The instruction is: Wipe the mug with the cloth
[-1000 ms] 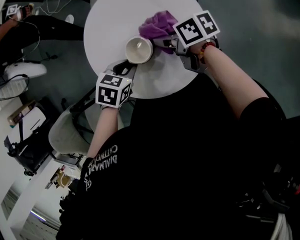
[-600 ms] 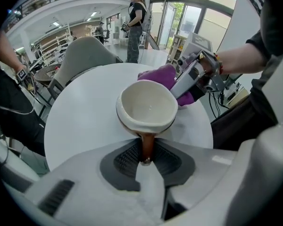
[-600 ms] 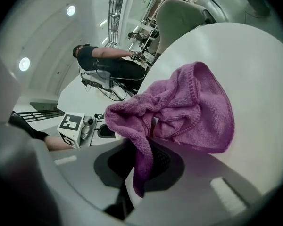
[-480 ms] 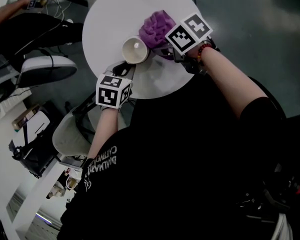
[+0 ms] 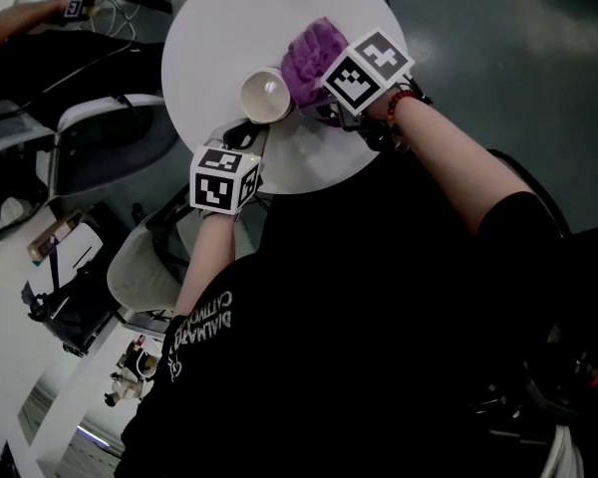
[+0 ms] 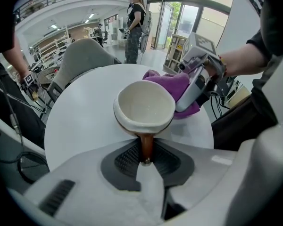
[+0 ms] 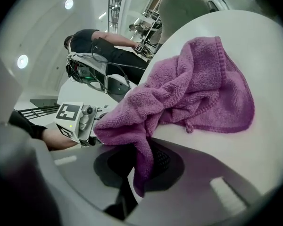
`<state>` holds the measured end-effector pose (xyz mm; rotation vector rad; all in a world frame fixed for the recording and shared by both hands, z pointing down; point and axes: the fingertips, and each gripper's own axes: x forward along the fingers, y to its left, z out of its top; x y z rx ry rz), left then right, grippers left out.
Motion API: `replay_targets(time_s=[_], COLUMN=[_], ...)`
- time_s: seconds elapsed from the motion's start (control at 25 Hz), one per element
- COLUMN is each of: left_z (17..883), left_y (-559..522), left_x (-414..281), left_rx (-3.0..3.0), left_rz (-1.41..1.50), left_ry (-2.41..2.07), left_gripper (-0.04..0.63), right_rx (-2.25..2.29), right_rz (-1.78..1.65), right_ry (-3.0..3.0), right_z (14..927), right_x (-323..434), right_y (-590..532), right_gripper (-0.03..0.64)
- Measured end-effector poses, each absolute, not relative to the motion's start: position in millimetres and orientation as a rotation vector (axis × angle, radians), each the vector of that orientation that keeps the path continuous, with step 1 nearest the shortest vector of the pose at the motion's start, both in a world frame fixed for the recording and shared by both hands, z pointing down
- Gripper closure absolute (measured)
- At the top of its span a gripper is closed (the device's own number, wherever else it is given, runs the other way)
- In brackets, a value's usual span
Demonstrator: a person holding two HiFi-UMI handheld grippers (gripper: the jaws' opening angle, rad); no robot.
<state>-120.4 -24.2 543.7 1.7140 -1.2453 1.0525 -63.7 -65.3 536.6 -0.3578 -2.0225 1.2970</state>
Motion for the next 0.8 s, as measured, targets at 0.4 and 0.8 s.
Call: replay_targets(time_s=[0.4, 0.8], left_z=[557, 554], left_y=[-57, -62], left_x=[-118, -115], left_rx=[1.709, 1.718], left_rz=[1.061, 1.069], left_ry=[-1.245, -1.238], left_gripper=[0.541, 0.541], right_rx=[-0.368, -0.377], right_rz=[1.318, 1.341], right_ry=[-1.985, -1.957], right_z=[555, 556], right_x=[-63, -64], right_y=[-90, -83], right_gripper=[0.588, 0.588])
